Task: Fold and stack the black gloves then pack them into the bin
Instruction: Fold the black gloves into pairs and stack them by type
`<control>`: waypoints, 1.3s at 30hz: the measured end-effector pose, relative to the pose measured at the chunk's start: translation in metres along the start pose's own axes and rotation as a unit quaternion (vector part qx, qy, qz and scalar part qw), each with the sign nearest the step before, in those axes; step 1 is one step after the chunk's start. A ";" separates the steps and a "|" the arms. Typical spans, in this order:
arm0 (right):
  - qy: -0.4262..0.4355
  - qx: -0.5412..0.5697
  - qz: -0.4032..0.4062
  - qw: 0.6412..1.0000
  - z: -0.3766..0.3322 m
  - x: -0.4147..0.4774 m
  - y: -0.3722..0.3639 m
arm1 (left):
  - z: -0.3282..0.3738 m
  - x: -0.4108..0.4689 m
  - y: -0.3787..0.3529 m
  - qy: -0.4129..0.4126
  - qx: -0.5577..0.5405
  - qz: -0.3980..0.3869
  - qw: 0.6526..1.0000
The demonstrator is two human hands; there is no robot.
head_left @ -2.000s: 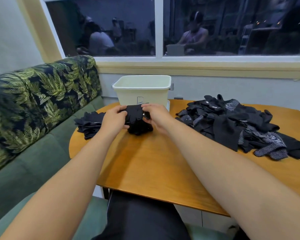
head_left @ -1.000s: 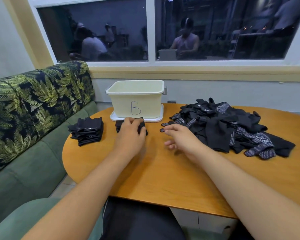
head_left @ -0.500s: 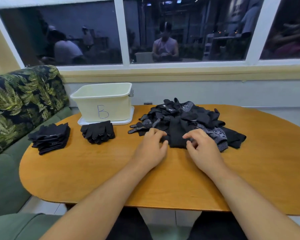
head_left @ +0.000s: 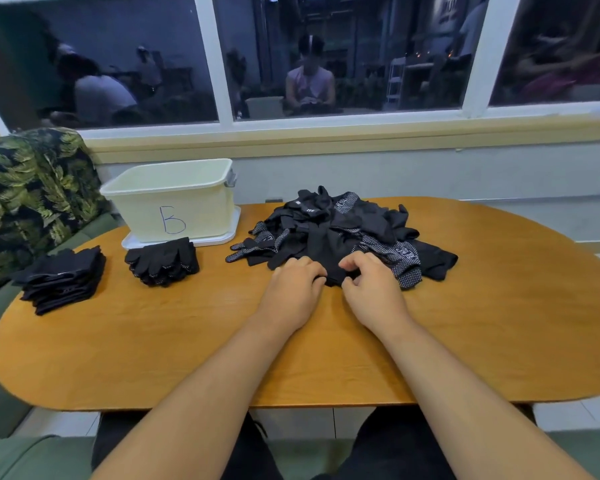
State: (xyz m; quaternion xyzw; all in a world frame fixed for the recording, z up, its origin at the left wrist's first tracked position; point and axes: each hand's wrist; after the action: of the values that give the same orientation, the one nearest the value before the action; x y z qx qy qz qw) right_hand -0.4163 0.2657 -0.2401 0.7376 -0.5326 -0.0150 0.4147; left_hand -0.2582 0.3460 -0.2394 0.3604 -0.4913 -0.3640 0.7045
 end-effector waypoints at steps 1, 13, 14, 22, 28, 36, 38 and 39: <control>0.004 0.000 -0.005 1.000 0.000 -0.001 0.000 | 0.000 0.000 -0.001 0.000 -0.002 0.003 1.000; 0.111 0.024 0.094 0.989 -0.004 -0.003 0.009 | 0.007 -0.035 0.034 -0.059 -0.239 0.115 0.963; 0.121 0.026 0.089 0.988 -0.004 -0.002 0.009 | 0.006 -0.035 0.035 -0.049 -0.258 0.130 0.956; -0.023 0.333 -0.106 0.937 -0.025 -0.010 0.023 | -0.024 -0.030 0.042 0.180 -0.426 0.184 0.867; -0.131 0.382 -0.102 0.909 -0.021 -0.004 0.020 | -0.052 -0.041 0.042 0.267 -0.282 0.115 0.914; -0.081 0.231 -0.103 0.964 -0.015 -0.007 0.010 | -0.051 -0.048 0.050 0.279 -0.256 0.103 0.920; -0.029 0.185 -0.114 0.976 -0.013 -0.011 0.006 | -0.053 -0.052 0.053 0.259 -0.297 0.087 0.915; -0.002 0.165 -0.118 0.979 -0.012 -0.012 0.004 | -0.053 -0.054 0.054 0.239 -0.317 0.086 0.914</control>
State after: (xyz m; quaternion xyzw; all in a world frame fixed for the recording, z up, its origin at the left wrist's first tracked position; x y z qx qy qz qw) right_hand -0.4192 0.2824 -0.2350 0.8537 -0.4374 0.0228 0.2817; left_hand -0.2123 0.4269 -0.2295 0.1509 -0.1963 -0.3417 0.9066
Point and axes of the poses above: each hand's wrist, its own x-axis towards the middle knuckle, its own y-axis out of the back of the hand, z = x × y, and after that the axes turned 2 degrees about z, right-handed
